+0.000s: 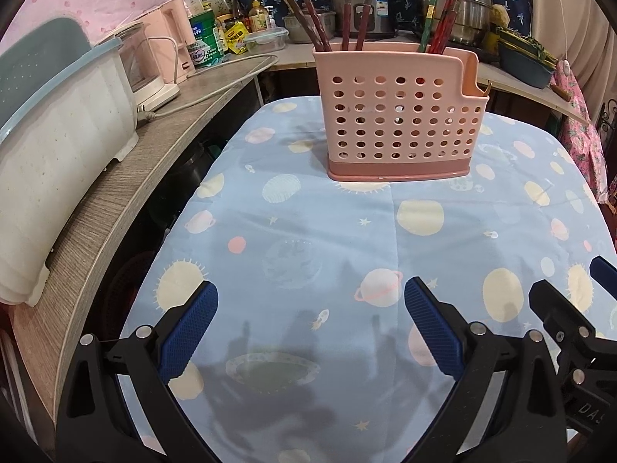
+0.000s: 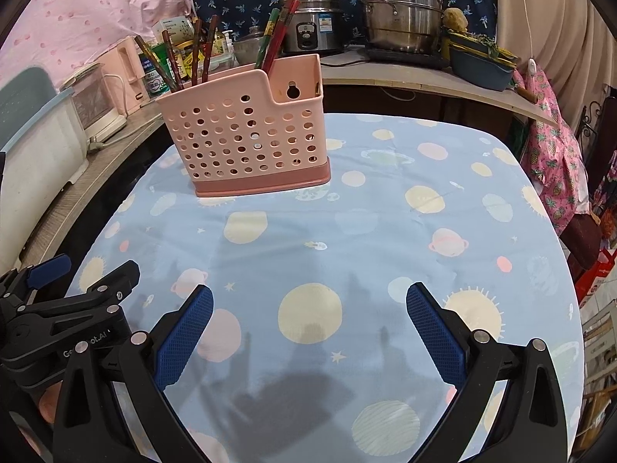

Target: Organize utensils

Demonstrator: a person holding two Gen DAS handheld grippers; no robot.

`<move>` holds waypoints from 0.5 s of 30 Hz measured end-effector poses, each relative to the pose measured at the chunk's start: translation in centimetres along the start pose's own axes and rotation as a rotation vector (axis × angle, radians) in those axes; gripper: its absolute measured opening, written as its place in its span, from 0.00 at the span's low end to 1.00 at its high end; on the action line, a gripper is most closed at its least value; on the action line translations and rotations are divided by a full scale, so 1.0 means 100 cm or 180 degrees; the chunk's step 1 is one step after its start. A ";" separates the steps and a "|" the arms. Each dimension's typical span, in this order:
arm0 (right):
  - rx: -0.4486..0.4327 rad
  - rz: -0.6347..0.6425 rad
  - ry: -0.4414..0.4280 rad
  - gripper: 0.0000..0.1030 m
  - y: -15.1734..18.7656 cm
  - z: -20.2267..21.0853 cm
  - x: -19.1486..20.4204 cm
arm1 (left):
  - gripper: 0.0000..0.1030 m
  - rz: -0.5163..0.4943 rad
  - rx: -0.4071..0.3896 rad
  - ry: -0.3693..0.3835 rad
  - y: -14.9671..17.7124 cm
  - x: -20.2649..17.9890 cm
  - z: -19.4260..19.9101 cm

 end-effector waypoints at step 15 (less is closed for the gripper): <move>-0.0001 -0.0004 -0.0002 0.94 0.000 -0.001 -0.001 | 0.90 -0.0085 -0.0004 0.0009 -0.001 -0.004 -0.001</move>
Point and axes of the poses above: each gripper's, at about its wrist camera, not at the fingertips, and z roughly against the way its jaws point, x to its left, y to its underside, the point moved 8 cm from there along -z, roughly the way its jaws point, and after that the axes turned 2 degrees about -x, right-handed, at the moved point
